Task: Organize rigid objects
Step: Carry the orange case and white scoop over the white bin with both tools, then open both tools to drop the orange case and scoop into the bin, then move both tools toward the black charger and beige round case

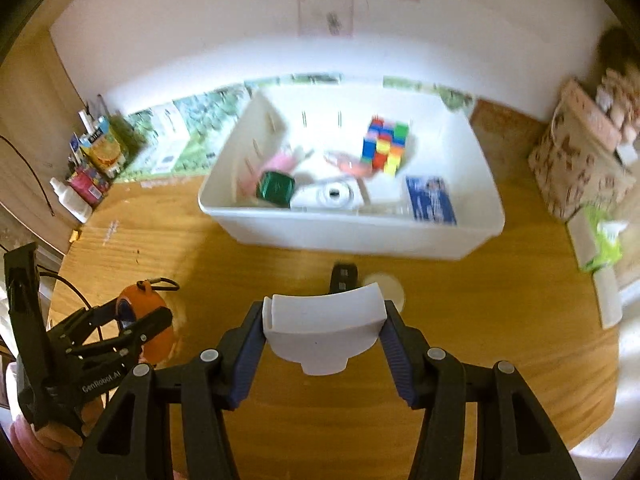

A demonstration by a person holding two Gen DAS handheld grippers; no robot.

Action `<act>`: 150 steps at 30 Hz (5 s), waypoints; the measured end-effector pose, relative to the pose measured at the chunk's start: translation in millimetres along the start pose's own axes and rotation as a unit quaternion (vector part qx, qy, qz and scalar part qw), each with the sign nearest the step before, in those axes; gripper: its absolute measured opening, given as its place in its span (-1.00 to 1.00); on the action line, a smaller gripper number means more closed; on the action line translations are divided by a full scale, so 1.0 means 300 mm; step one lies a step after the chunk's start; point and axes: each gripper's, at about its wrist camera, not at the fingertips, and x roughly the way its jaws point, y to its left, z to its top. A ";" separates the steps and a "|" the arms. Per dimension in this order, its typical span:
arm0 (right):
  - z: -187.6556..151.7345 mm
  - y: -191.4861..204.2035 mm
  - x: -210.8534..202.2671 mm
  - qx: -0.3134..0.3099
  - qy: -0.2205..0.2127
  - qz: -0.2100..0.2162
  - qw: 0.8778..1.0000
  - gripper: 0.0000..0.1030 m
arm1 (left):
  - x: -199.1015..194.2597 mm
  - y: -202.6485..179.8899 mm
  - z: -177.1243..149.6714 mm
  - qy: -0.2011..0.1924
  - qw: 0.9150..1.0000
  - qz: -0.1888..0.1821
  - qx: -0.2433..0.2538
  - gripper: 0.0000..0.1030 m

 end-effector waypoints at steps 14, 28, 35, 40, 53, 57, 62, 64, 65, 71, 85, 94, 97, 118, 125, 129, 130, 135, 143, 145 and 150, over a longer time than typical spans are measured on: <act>0.126 -0.045 -0.049 -0.013 -0.052 -0.004 0.999 0.09 | -0.087 0.006 0.203 -0.087 0.996 0.012 0.008 0.58; 0.282 -0.153 -0.034 0.001 -0.084 -0.003 0.996 0.09 | -0.048 -0.135 0.381 -0.121 0.992 -0.004 0.040 0.59; 0.350 -0.222 0.024 0.011 -0.079 -0.003 0.997 0.09 | 0.012 -0.229 0.446 -0.120 0.991 -0.012 0.052 0.59; 0.380 -0.266 0.086 0.011 -0.065 -0.004 0.998 0.09 | 0.073 -0.301 0.485 -0.111 0.992 -0.019 0.063 0.59; 0.417 -0.347 0.325 0.017 0.015 0.012 1.000 0.09 | 0.280 -0.407 0.516 -0.044 0.997 0.016 0.060 0.59; 0.420 -0.376 0.378 0.030 0.033 0.012 0.999 0.10 | 0.309 -0.416 0.518 -0.028 0.997 0.032 0.063 0.58; 0.427 -0.376 0.398 0.027 0.035 0.018 0.999 0.12 | 0.265 -0.436 0.542 -0.055 0.995 0.033 0.076 0.58; 0.429 -0.371 0.403 0.027 0.044 0.023 0.998 0.13 | 0.247 -0.439 0.557 -0.057 0.995 0.035 0.075 0.59; 0.429 -0.368 0.400 0.027 0.044 0.024 0.998 0.13 | 0.241 -0.439 0.561 -0.058 0.995 0.035 0.074 0.60; 0.428 -0.333 0.359 0.023 0.032 0.034 0.999 0.34 | 0.193 -0.420 0.557 -0.060 0.996 0.029 0.061 0.62; 0.360 -0.282 0.144 0.067 -0.017 0.042 0.997 0.52 | -0.048 -0.373 0.463 -0.088 0.992 0.017 0.088 0.65; 0.260 -0.239 0.001 0.096 -0.051 0.034 0.994 0.52 | -0.216 -0.353 0.380 -0.125 0.984 0.006 0.128 0.65; 0.219 -0.225 -0.038 0.106 -0.061 0.030 0.992 0.52 | -0.257 -0.351 0.349 -0.134 0.980 0.008 0.145 0.65; -0.105 -0.106 -0.166 0.072 -0.155 -0.025 0.985 0.52 | -0.301 -0.342 0.132 -0.105 0.975 0.007 0.198 0.64; -0.163 -0.134 -0.168 0.043 -0.189 -0.014 0.981 0.58 | -0.263 -0.364 0.090 -0.082 0.980 0.027 0.182 0.64; -0.174 -0.142 -0.151 -0.003 -0.201 -0.011 0.979 0.58 | -0.239 -0.384 0.073 -0.074 0.982 0.048 0.164 0.64; -0.174 -0.143 -0.141 -0.019 -0.200 -0.012 0.980 0.58 | -0.234 -0.384 0.071 -0.073 0.983 0.049 0.160 0.64; -0.190 -0.158 -0.107 -0.068 -0.204 0.012 0.976 0.58 | -0.180 -0.392 0.040 -0.050 0.989 0.073 0.115 0.64; -0.219 -0.196 -0.055 -0.150 -0.211 0.032 0.965 0.58 | -0.110 -0.427 -0.008 -0.018 0.994 0.094 0.053 0.65; -0.223 -0.210 -0.042 -0.166 -0.213 0.038 0.962 0.58 | -0.087 -0.440 -0.022 -0.008 0.994 0.102 0.041 0.65; -0.236 -0.241 0.007 -0.217 -0.207 0.048 0.953 0.58 | -0.019 -0.464 -0.045 0.019 0.994 0.106 0.016 0.65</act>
